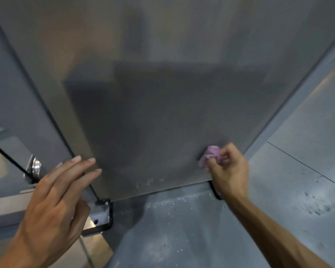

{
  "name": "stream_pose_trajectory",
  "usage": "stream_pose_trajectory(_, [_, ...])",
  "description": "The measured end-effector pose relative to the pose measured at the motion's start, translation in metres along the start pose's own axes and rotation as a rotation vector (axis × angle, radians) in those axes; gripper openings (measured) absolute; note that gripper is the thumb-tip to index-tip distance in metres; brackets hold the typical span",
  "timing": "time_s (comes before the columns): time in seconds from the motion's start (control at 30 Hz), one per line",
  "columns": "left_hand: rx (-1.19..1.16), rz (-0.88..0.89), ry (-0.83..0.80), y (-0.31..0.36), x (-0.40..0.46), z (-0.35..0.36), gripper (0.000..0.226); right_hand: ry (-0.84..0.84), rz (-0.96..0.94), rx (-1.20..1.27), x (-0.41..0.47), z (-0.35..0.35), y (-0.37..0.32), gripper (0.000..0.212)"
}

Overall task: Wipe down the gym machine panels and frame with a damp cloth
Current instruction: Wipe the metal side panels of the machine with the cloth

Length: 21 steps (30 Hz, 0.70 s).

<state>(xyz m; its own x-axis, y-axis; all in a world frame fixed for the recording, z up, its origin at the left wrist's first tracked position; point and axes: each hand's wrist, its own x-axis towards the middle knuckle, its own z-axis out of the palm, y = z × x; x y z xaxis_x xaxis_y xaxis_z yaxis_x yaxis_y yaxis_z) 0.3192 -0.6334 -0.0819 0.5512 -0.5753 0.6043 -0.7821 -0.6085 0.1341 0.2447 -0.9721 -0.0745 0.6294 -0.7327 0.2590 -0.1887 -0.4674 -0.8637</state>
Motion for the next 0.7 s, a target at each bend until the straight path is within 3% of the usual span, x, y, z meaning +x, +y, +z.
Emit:
stream_pose_trajectory(0.23, [0.032,-0.016,0.008,0.011,0.004,0.003,0.046,-0.240,-0.182,0.054,-0.038,0.043,-0.011,0.021])
stream_pose_trajectory(0.5, [0.050,-0.022,0.005,0.013,0.005,0.002,0.048,-0.253,0.329,0.183,-0.039,0.034,0.006,0.016])
stream_pose_trajectory(0.7, [0.029,-0.030,-0.001,0.011,0.003,0.001,0.050,-0.260,0.218,0.231,-0.030,0.021,-0.023,0.010])
